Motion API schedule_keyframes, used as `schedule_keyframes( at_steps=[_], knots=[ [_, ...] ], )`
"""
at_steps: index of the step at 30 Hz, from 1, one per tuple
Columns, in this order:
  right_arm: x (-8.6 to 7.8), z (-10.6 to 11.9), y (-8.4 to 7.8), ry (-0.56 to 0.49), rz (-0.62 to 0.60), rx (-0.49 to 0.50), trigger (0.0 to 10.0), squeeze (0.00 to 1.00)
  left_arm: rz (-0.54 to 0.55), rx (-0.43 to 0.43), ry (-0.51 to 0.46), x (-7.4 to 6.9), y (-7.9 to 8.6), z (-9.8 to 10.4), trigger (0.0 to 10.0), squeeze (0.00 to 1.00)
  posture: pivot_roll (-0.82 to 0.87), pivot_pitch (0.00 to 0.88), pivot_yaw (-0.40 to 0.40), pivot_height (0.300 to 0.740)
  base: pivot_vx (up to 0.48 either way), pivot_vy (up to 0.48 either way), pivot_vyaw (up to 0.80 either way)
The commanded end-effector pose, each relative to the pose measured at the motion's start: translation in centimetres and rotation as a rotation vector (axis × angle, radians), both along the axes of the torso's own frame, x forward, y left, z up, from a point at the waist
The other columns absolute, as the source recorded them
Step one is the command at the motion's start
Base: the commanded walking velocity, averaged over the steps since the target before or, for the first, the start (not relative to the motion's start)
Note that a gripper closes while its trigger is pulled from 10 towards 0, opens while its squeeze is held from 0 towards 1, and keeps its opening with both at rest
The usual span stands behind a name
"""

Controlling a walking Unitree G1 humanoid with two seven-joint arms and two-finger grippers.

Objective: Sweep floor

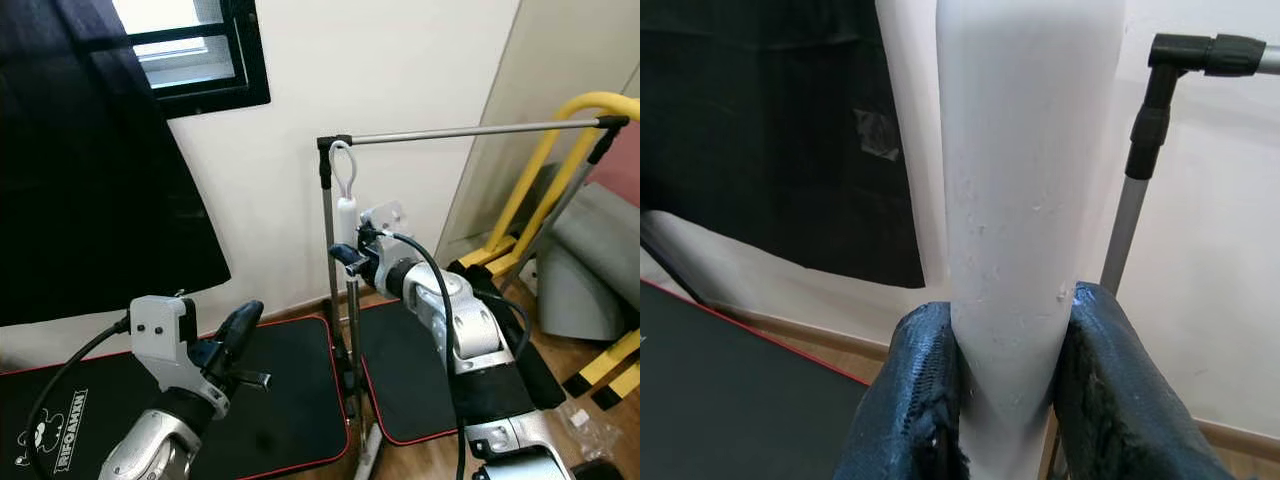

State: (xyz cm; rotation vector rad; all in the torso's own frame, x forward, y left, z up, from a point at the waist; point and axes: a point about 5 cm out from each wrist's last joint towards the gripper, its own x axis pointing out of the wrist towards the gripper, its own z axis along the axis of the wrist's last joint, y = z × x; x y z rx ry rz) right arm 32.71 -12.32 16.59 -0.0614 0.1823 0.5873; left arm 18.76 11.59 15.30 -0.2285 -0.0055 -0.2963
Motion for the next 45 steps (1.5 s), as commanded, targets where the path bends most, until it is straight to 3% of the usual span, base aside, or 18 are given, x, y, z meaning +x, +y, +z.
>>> schedule_keyframes(
  at_steps=[1,7,13,19,25,36,45],
  knots=[
    [-0.2,0.0,-0.4,-0.008,-0.007,-0.007,10.0,0.00,-0.021,0.006,0.034,-0.1,0.1,-0.7,10.0,0.00,-0.04,0.034,-0.045,0.740,-0.307,0.000,0.00],
    [-0.6,0.6,0.1,-0.045,0.060,-0.013,10.0,0.00,-0.017,0.013,0.034,-0.1,0.1,-0.7,10.0,0.00,-0.03,0.033,-0.049,0.740,-0.315,0.000,0.00],
    [-0.5,1.3,-0.2,-0.111,0.023,-0.037,10.0,0.00,-0.017,0.014,0.038,-0.1,0.2,-0.6,10.0,0.00,-0.03,0.036,-0.047,0.740,-0.317,0.000,0.00],
    [-0.8,2.1,0.3,-0.135,0.061,0.035,10.0,0.00,-0.019,0.015,0.041,-0.1,0.2,-0.6,10.0,0.00,-0.03,0.036,-0.046,0.740,-0.316,0.000,0.00],
    [-1.0,2.2,0.5,-0.143,0.074,0.032,10.0,0.00,-0.019,0.015,0.040,0.0,0.2,-0.6,10.0,0.00,-0.03,0.036,-0.048,0.740,-0.316,0.000,0.00],
    [0.4,2.6,-1.5,-0.223,-0.091,-0.121,10.0,0.00,-0.020,0.011,0.041,0.0,0.1,-0.6,10.0,0.00,-0.03,0.036,-0.050,0.740,-0.312,0.000,0.00],
    [0.6,3.4,-1.6,-0.252,-0.131,-0.097,10.0,0.00,-0.033,0.005,0.023,0.0,0.1,-0.4,10.0,0.00,-0.04,0.038,-0.050,0.740,-0.062,0.000,-0.71]
  ],
)
